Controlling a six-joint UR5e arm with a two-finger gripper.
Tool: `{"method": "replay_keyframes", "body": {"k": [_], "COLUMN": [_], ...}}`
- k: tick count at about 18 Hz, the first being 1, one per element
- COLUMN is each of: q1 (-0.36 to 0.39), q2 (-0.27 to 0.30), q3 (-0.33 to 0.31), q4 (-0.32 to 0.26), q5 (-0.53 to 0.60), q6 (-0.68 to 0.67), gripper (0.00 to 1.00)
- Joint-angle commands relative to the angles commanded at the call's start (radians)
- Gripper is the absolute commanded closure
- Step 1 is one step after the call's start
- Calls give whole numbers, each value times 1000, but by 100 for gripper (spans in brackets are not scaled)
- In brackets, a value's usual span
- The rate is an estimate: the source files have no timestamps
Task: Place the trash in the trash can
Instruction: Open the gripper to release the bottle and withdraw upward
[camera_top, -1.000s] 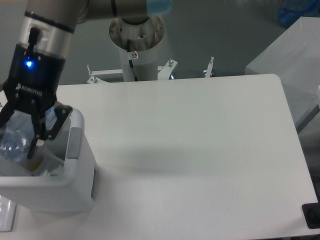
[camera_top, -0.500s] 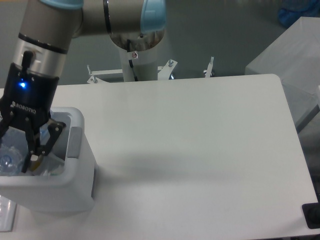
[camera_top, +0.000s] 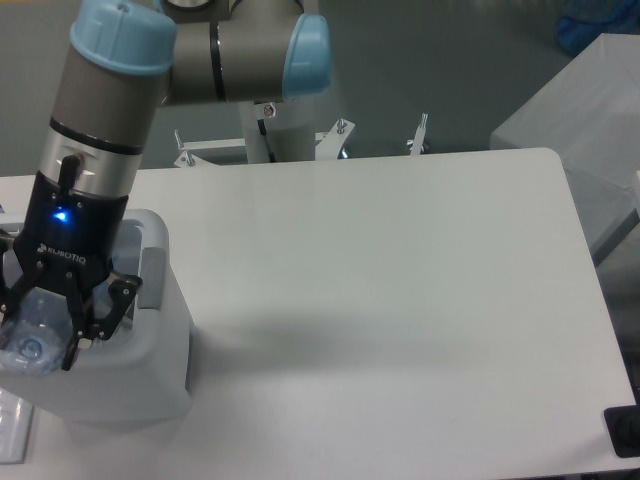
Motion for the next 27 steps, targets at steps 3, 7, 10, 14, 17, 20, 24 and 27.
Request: {"method": "replay_keyframes", "body": {"k": [3, 7, 10, 14, 17, 20, 24, 27], "q1": [2, 3, 43, 155, 198, 221, 271, 302], "q2": [-8, -3, 1, 21, 46, 92, 162, 187], "q3": [-2, 8, 8, 3, -49, -126, -210, -259], "q4": [0, 0, 0, -9, -34, -73, -147, -155], "q5": [3, 5, 5, 20, 183, 354, 417, 451], "q6": [15, 18, 84, 123, 191, 461, 669, 678], "gripper": [4, 0, 0, 0, 0, 0, 0, 0]}}
